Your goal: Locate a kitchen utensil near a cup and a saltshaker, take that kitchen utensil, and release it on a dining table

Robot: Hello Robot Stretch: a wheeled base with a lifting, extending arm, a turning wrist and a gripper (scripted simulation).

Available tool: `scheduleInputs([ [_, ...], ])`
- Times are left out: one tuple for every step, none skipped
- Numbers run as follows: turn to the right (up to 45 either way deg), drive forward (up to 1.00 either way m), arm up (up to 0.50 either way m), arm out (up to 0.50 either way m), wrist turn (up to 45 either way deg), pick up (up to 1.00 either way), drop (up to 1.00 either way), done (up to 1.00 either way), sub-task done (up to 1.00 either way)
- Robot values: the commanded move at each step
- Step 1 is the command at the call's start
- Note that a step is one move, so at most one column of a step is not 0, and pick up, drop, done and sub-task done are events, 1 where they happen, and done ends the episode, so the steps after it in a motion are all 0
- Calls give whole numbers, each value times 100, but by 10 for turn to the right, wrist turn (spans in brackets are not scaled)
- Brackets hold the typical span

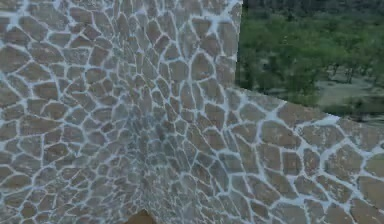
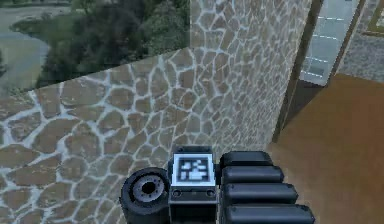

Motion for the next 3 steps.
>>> scheduleInputs([
  [-300,0,0,0,0,0,0,0,0],
  [0,30,0,0,0,0,0,0,0],
  [-450,0,0,0,0,0,0,0,0],
])
